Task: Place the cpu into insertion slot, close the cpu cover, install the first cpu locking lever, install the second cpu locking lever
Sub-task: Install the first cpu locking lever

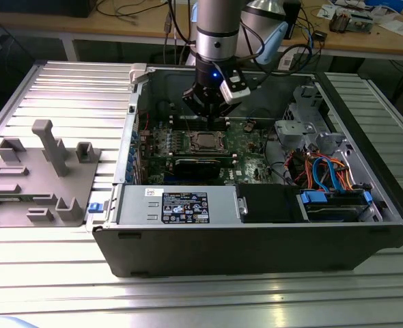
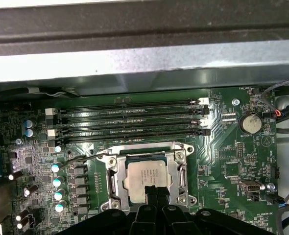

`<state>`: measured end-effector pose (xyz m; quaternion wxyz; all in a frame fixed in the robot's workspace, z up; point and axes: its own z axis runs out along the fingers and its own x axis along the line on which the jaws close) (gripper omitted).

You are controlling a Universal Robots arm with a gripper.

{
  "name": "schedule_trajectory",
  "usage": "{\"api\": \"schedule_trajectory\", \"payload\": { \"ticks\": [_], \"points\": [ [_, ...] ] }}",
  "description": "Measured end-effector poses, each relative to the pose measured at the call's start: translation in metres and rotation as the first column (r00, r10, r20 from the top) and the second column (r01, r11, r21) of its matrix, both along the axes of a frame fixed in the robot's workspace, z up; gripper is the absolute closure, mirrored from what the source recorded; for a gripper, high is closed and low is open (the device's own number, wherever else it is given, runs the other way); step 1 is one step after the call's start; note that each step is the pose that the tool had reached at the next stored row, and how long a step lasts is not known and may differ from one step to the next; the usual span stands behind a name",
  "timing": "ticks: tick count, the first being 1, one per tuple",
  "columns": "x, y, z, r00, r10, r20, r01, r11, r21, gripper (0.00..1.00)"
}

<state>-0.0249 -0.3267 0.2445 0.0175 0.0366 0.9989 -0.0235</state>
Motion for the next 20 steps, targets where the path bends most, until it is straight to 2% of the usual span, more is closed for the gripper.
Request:
{"api": "schedule_trajectory", "payload": {
  "ticks": [20],
  "points": [
    [-0.0123,0.0000,0.0000,1.0000,0.000,0.0005,0.000,1.0000,0.0000,0.89]
  ]
}}
